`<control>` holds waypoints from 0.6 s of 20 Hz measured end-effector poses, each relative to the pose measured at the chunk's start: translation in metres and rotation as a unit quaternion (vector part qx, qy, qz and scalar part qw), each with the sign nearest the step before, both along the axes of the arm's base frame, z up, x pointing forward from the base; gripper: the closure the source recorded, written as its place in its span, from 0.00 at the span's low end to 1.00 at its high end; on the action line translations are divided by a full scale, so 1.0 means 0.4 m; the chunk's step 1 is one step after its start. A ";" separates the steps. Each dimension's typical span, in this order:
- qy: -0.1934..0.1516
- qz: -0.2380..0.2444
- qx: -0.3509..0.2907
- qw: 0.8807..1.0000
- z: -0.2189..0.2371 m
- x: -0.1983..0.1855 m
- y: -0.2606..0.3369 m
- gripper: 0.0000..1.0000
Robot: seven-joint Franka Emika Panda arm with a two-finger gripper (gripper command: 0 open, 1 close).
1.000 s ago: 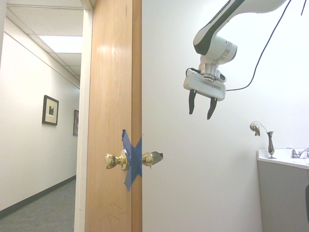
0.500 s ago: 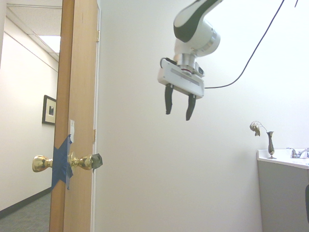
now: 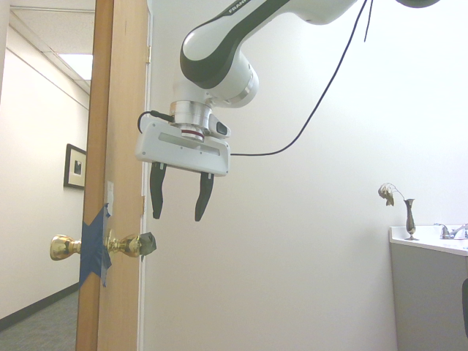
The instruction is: Close door
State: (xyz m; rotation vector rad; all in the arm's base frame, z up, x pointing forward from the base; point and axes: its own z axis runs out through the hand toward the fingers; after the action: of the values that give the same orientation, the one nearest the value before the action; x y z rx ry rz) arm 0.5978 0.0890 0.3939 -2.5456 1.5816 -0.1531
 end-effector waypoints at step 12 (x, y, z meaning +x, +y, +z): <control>-0.062 0.093 -0.027 0.993 -0.174 0.188 0.409 0.00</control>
State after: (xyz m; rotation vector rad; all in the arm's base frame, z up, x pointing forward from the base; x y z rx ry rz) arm 0.6728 0.2528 0.3244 -2.6491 1.3064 -0.3303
